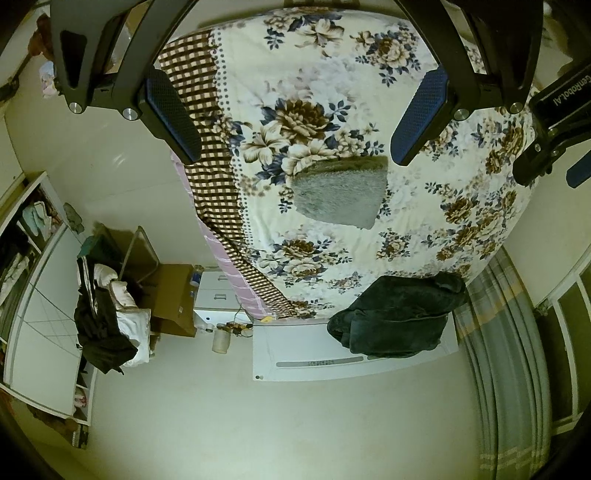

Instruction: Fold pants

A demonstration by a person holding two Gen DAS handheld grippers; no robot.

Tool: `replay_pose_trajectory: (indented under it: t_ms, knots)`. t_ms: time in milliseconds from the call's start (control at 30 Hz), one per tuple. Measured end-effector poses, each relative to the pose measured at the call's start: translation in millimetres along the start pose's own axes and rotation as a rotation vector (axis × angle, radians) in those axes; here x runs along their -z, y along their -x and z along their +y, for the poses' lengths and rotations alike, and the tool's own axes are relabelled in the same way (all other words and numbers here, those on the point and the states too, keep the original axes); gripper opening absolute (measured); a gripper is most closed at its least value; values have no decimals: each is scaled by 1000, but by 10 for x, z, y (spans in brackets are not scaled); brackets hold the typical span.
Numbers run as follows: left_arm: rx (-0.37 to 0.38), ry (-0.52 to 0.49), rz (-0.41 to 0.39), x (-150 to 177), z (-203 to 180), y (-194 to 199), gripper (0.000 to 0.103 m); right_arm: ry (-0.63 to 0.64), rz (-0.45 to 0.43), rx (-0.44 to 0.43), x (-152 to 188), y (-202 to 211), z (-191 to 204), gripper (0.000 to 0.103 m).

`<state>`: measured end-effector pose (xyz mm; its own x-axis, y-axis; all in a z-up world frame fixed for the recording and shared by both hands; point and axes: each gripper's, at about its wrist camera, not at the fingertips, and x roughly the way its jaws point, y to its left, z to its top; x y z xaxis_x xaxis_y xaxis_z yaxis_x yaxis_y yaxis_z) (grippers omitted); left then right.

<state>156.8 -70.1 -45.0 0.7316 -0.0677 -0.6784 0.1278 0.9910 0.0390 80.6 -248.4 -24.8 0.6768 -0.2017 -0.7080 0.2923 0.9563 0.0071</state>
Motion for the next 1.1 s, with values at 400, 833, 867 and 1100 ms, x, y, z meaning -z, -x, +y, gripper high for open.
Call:
replay_pose_trajectory:
  t_ms: [400, 833, 867, 1100]
  knots:
    - [-3, 1, -1, -4, 1, 8, 103, 0, 0, -2, -8, -15, 3, 103]
    - [-4, 6, 5, 21, 43, 13, 103, 4, 2, -4, 18, -11, 35, 103]
    - [-2, 6, 5, 25, 39, 15, 103, 2, 3, -4, 22, -8, 36, 103]
    - [-6, 14, -11, 46, 113, 55, 103, 2, 0, -4, 29, -4, 57, 103]
